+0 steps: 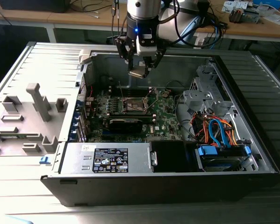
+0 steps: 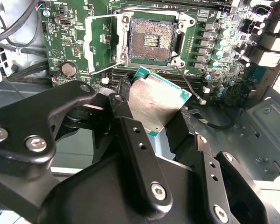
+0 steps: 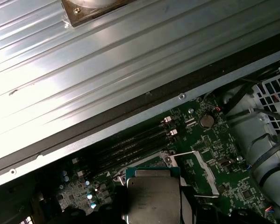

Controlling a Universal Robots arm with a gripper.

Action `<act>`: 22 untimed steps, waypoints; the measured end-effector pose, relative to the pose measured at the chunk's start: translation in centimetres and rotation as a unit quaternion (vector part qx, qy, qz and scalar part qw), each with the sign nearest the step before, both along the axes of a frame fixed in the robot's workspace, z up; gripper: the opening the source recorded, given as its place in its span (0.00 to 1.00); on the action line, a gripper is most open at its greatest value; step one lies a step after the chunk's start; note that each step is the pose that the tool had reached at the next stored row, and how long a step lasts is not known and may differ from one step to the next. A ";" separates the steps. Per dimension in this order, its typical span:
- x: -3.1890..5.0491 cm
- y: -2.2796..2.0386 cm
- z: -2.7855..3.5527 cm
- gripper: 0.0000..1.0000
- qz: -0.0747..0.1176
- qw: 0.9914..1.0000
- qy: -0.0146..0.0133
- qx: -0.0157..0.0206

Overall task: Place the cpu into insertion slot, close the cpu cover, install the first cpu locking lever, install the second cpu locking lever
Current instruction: 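Place the cpu into insertion slot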

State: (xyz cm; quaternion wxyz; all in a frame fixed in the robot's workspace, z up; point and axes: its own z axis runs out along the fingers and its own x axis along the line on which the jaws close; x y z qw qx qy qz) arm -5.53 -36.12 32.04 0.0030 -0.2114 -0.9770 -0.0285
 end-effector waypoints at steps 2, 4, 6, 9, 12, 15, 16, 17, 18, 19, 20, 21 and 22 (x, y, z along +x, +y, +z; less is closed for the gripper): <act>0.00 0.00 -0.01 0.55 -0.002 1.000 0.000 0.000; 0.00 0.00 -0.01 0.55 -0.004 1.000 0.000 0.000; 0.00 0.00 -0.01 0.55 -0.006 1.000 0.000 0.000; 0.00 0.00 -0.02 0.55 -0.008 1.000 0.000 0.000; 0.00 0.00 -0.03 0.55 -0.011 1.000 0.000 0.000; 0.00 0.00 -0.05 0.55 -0.015 1.000 0.000 0.000; 0.00 0.00 -0.06 0.55 -0.016 1.000 0.000 0.000; 0.00 0.00 -0.06 0.55 -0.017 1.000 0.000 0.000; 0.00 0.00 -0.07 0.55 -0.018 1.000 0.000 0.000; 0.00 0.00 -0.08 0.55 -0.019 1.000 0.000 0.000; 0.00 0.00 -0.09 0.55 -0.021 1.000 0.000 0.000; 0.00 0.00 -0.09 0.55 -0.022 1.000 0.000 0.000; 0.00 0.00 -0.10 0.55 -0.022 1.000 0.000 0.000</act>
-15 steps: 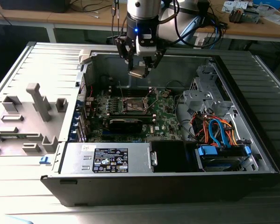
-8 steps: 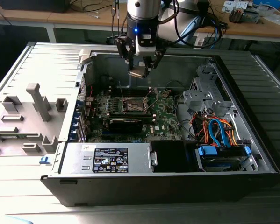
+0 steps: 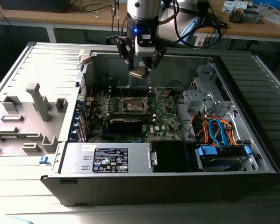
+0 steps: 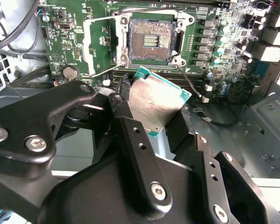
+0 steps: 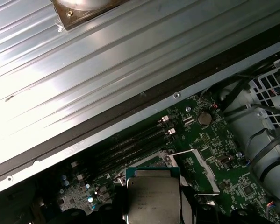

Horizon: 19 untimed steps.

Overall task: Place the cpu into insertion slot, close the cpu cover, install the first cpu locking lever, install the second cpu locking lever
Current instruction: 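Place the cpu into insertion slot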

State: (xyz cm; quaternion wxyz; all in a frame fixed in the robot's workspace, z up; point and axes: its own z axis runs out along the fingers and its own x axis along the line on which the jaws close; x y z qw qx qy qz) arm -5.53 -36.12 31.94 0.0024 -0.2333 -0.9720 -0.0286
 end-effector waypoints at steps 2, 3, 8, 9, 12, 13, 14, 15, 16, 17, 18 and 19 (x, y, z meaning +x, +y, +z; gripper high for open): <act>0.00 0.00 -0.01 0.55 -0.002 1.000 0.000 0.000; 0.00 0.00 -0.02 0.55 -0.003 1.000 0.000 0.000; 0.00 0.00 -0.04 0.55 -0.008 1.000 0.000 0.000; 0.00 0.00 -0.04 0.55 -0.009 1.000 0.000 0.000; 0.00 0.00 -0.05 0.55 -0.011 1.000 0.000 0.000; 0.00 0.00 -0.06 0.55 -0.012 1.000 0.000 0.000; 0.00 0.00 -0.06 0.55 -0.013 1.000 0.000 0.000; 0.00 0.00 -0.07 0.55 -0.014 1.000 0.000 0.000; 0.00 0.00 -0.07 0.55 -0.015 1.000 0.000 0.000; 0.00 0.00 -0.08 0.55 -0.015 1.000 0.000 0.000; 0.00 0.00 -0.08 0.55 -0.016 1.000 0.000 0.000; 0.00 0.00 -0.09 0.55 -0.017 1.000 0.000 0.000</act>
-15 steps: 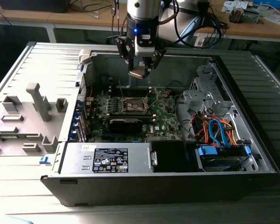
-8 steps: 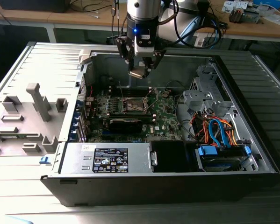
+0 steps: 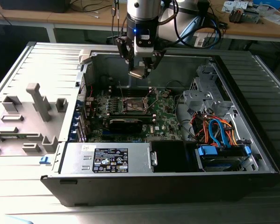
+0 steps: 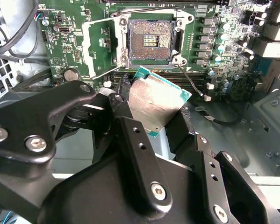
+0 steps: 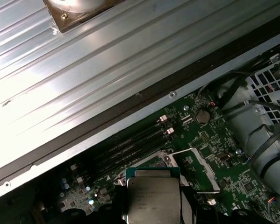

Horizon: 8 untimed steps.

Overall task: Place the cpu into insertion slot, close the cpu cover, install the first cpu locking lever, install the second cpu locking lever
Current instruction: 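Place the cpu into insertion slot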

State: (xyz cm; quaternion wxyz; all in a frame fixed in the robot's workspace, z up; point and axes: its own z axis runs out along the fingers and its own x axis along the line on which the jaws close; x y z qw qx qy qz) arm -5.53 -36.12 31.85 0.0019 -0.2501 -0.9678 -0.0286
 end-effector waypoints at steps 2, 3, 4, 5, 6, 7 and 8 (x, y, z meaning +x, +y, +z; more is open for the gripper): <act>0.00 0.00 -0.01 0.55 -0.002 1.000 0.000 0.000; 0.00 0.00 -0.01 0.55 -0.003 1.000 0.000 0.000; 0.00 0.00 -0.02 0.55 -0.004 1.000 0.000 0.000; 0.00 0.00 -0.02 0.55 -0.004 1.000 0.000 0.000; 0.00 0.00 -0.02 0.55 -0.005 1.000 0.000 0.000; 0.00 0.00 -0.03 0.55 -0.006 1.000 0.000 0.000; 0.00 0.00 -0.04 0.55 -0.008 1.000 0.000 0.000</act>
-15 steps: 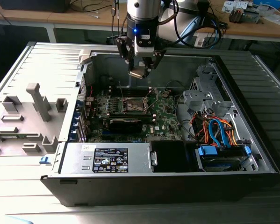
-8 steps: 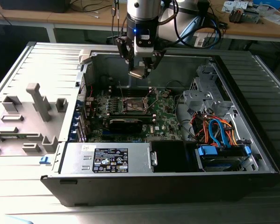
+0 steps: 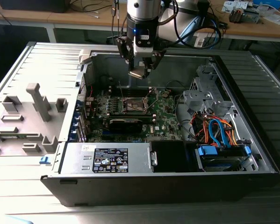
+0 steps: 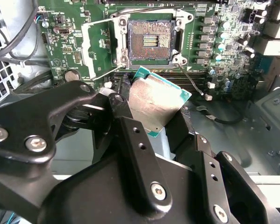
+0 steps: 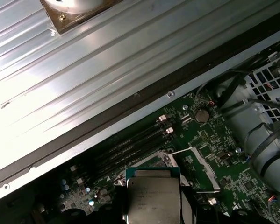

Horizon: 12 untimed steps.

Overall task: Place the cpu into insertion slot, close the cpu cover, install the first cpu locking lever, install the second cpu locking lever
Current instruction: 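Place the cpu into insertion slot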

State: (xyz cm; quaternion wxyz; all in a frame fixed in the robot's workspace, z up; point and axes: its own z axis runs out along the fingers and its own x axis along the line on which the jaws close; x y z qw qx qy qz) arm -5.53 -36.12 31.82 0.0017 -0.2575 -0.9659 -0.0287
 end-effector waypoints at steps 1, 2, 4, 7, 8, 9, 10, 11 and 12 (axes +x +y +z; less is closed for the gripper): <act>0.00 0.00 -0.02 0.55 -0.005 1.000 0.000 0.000; 0.00 0.00 -0.06 0.55 -0.014 1.000 0.000 0.000; 0.00 0.00 -0.10 0.55 -0.029 1.000 0.000 0.000; 0.00 0.00 -0.11 0.55 -0.034 0.999 0.000 0.000; 0.00 0.00 -0.12 0.55 -0.035 0.999 0.000 0.000; 0.00 0.00 -0.12 0.55 -0.036 0.999 0.000 0.000; 0.00 0.00 -0.13 0.55 -0.037 0.999 0.000 0.000; 0.00 0.00 -0.13 0.55 -0.038 0.999 0.000 0.000; 0.00 0.00 -0.13 0.55 -0.040 0.999 0.000 0.000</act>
